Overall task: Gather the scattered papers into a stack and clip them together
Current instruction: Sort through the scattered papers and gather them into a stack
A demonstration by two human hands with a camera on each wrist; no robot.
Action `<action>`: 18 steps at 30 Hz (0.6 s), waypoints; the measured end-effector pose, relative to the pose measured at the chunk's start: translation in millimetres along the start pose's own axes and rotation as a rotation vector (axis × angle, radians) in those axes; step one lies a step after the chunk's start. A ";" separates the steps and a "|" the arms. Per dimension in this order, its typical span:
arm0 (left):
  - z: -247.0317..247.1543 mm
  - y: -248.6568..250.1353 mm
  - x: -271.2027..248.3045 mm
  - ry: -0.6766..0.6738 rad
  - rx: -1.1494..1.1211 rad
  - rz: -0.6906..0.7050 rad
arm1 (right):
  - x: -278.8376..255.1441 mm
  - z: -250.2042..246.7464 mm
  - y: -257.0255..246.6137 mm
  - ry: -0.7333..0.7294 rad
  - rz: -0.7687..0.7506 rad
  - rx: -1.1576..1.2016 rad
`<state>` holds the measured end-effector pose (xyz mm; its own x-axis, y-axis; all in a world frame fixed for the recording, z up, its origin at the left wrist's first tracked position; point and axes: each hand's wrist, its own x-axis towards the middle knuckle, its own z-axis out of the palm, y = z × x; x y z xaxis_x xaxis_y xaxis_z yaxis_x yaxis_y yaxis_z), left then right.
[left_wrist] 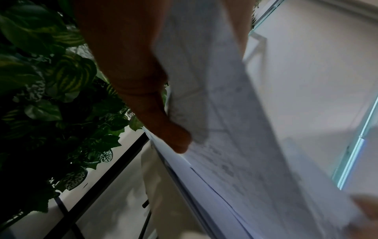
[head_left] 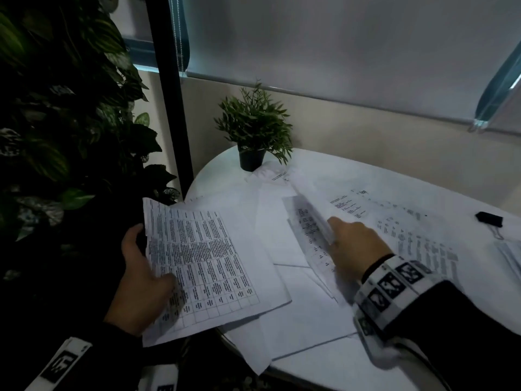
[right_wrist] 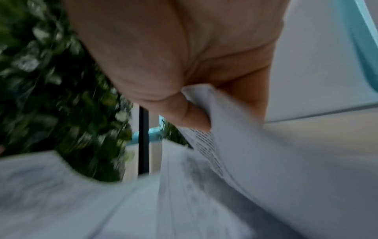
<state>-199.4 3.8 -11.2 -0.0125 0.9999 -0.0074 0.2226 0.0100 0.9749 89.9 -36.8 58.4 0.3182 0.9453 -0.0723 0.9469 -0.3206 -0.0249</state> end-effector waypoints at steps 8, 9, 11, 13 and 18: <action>6.1 -0.8 -1.7 -0.168 0.003 0.099 | -21.9 -71.7 -2.4 0.125 -0.361 1.459; 5.6 -5.7 -0.7 -0.171 -0.002 0.075 | -18.4 -61.6 -4.3 0.065 -0.342 1.538; 1.7 -15.6 3.6 -0.130 -0.098 -0.035 | -9.5 -29.9 -10.6 -0.027 -0.244 1.418; 1.6 -8.8 1.8 -0.126 -0.314 -0.172 | -2.8 11.5 -18.8 -0.118 -0.155 1.248; 15.3 12.8 -12.8 -0.265 -0.551 -0.345 | -18.3 57.2 -35.1 -0.249 -0.092 0.898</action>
<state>-181.5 -8.7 -2.0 0.2596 0.9102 -0.3227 -0.2784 0.3905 0.8775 48.2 -46.4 3.5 0.1260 0.9624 -0.2408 0.5441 -0.2700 -0.7944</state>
